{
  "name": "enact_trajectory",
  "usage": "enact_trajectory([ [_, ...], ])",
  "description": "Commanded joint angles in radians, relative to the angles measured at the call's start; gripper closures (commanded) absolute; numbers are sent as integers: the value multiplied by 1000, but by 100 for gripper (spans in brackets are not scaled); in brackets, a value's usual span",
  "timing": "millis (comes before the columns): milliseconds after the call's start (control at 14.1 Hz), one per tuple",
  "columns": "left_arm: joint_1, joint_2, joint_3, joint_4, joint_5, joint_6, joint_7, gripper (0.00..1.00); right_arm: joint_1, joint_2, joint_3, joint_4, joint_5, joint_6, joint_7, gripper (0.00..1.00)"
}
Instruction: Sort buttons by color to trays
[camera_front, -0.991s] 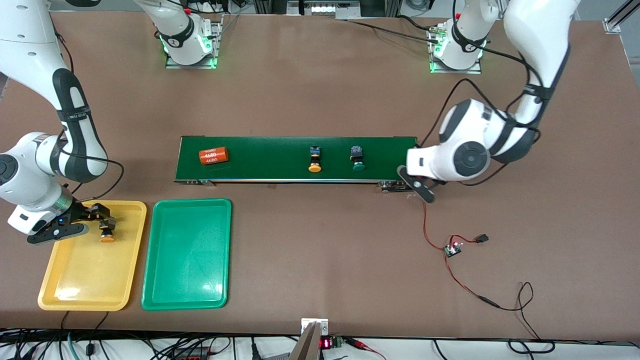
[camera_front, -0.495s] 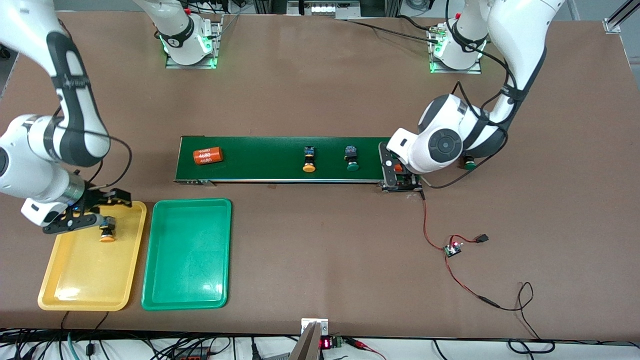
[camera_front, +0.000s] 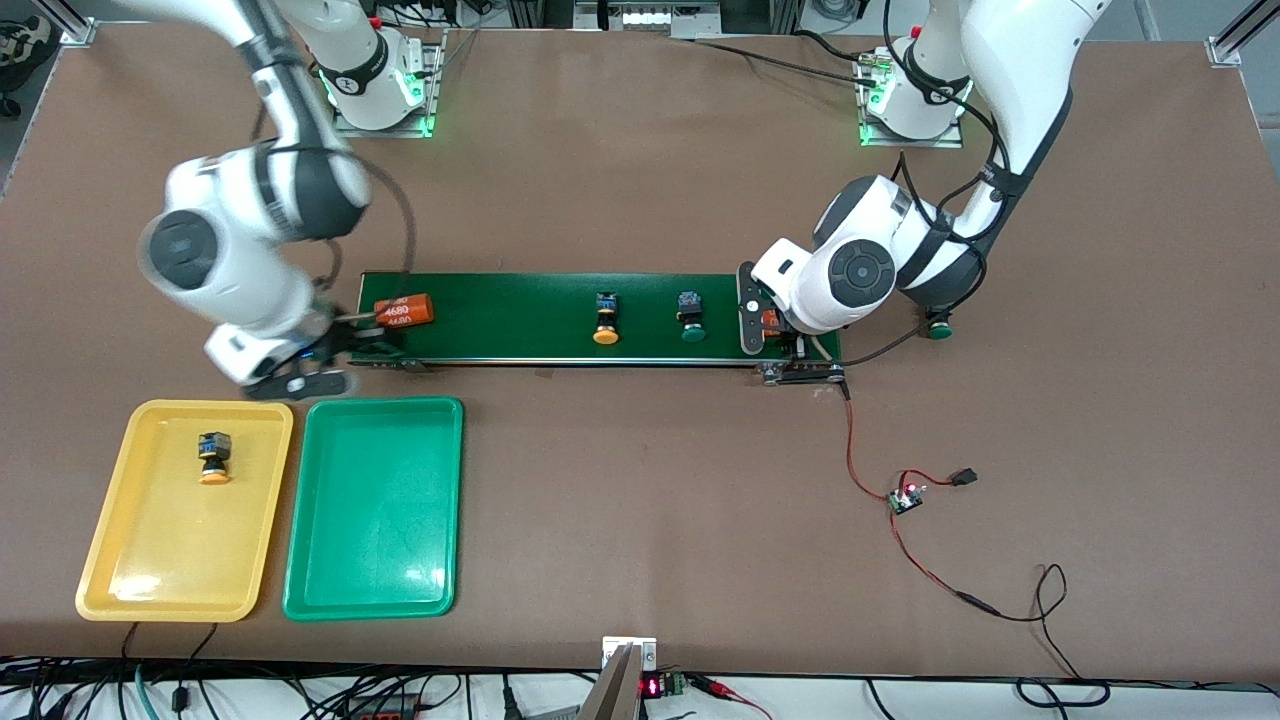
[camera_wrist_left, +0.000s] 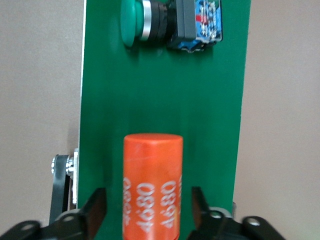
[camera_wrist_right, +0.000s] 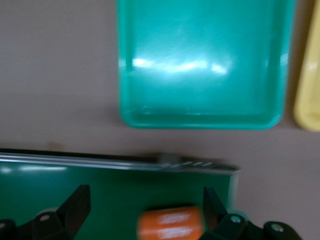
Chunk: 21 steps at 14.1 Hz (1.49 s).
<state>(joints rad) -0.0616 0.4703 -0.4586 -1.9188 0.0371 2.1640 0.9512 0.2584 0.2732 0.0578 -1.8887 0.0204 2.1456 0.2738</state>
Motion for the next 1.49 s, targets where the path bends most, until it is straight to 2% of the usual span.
enact_trajectory([
  [0,20,-19,-3,-8,17,-4,20,0,25,-25,27,-29,4,16,93,0],
  [212,43,-91,23,-3,12,-36,9,0,38,-25,27,-30,4,16,93,0],
  [495,46,-140,152,11,-14,-114,-28,0,38,-22,28,-30,4,17,93,0],
  [708,32,-182,234,3,-14,-231,-220,0,56,-20,28,-33,6,31,116,0],
  [920,31,-205,282,-8,-14,-314,-475,0,129,-12,28,-55,0,74,246,0],
  [1274,31,-200,373,-90,-14,-290,-739,0,222,-3,33,-179,-22,308,431,0],
  [1415,32,-206,403,-197,-14,-169,-811,0,246,15,37,-182,-74,309,493,0],
])
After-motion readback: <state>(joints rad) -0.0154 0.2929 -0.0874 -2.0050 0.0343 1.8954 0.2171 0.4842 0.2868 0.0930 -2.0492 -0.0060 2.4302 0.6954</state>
